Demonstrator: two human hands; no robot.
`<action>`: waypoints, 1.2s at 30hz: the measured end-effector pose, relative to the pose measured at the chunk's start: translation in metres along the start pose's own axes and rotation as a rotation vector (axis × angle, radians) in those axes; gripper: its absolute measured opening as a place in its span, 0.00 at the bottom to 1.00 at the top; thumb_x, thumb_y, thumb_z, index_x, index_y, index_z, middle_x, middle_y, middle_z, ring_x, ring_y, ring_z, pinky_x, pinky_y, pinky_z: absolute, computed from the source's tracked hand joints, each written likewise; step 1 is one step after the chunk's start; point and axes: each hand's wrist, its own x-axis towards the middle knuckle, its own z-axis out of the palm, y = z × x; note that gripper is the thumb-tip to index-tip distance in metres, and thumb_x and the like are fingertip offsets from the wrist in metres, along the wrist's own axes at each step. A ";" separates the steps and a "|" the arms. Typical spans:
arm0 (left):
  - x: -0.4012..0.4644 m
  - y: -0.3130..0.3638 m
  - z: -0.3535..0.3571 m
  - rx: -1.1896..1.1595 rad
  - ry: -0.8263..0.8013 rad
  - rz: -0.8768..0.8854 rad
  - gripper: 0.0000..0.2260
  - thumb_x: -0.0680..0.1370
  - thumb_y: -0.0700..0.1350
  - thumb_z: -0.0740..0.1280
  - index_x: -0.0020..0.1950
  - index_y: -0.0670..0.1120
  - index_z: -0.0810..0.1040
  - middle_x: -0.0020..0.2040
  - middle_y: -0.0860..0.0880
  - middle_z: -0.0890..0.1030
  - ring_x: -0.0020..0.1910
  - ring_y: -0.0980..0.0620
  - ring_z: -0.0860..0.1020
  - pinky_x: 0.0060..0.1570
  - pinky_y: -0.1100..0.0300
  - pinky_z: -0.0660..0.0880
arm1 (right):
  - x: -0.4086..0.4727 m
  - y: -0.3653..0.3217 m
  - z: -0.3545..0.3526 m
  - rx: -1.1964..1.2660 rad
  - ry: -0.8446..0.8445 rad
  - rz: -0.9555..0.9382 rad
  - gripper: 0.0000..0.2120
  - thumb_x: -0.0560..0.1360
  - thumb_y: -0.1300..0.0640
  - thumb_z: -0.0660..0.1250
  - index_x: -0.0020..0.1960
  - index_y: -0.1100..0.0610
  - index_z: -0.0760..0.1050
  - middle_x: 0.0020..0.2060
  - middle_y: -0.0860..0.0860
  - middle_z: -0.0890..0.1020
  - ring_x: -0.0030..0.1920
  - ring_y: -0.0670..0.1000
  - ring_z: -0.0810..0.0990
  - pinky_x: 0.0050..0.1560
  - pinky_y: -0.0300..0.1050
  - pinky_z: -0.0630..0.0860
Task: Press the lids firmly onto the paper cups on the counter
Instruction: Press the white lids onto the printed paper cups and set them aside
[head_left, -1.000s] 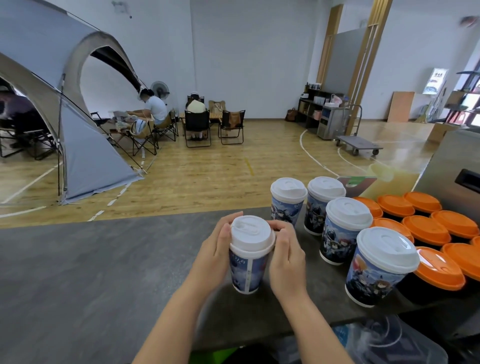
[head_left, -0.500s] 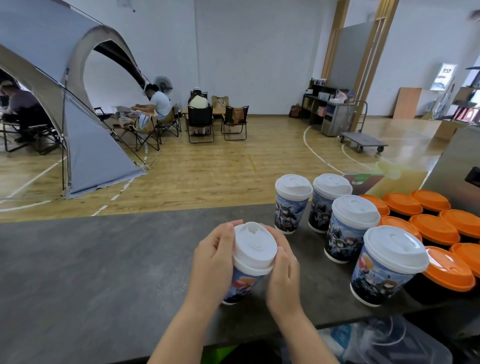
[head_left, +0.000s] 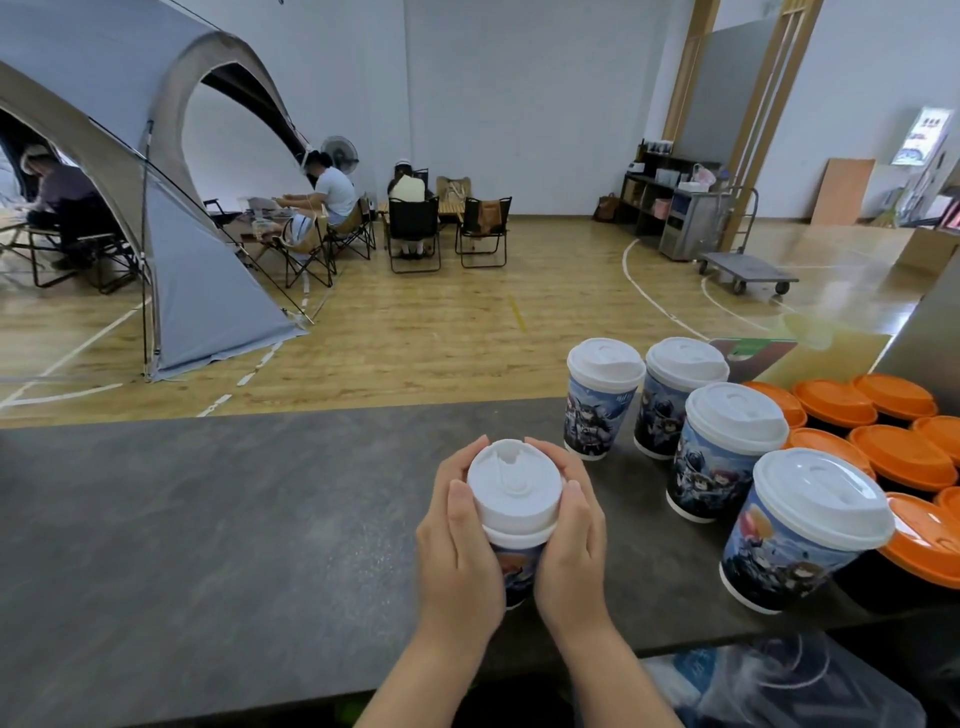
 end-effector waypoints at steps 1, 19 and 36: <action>0.001 -0.003 0.000 -0.003 0.002 0.009 0.19 0.81 0.54 0.51 0.62 0.51 0.77 0.54 0.62 0.82 0.56 0.59 0.80 0.51 0.70 0.74 | 0.002 0.001 0.000 -0.001 -0.014 0.000 0.19 0.77 0.50 0.52 0.56 0.57 0.77 0.50 0.48 0.84 0.53 0.48 0.82 0.51 0.37 0.76; 0.030 -0.012 -0.021 -0.131 -0.093 -0.323 0.23 0.80 0.68 0.52 0.67 0.63 0.76 0.66 0.56 0.80 0.67 0.55 0.76 0.70 0.48 0.71 | -0.002 0.009 -0.024 -0.020 -0.510 0.274 0.37 0.70 0.38 0.73 0.73 0.52 0.66 0.66 0.46 0.79 0.67 0.47 0.76 0.65 0.43 0.74; -0.012 0.001 -0.037 0.308 -0.215 -0.249 0.22 0.84 0.47 0.61 0.78 0.57 0.62 0.73 0.58 0.73 0.70 0.63 0.71 0.69 0.63 0.69 | 0.002 -0.012 0.022 0.289 0.060 0.828 0.25 0.82 0.41 0.56 0.58 0.60 0.81 0.50 0.58 0.87 0.51 0.57 0.86 0.54 0.52 0.80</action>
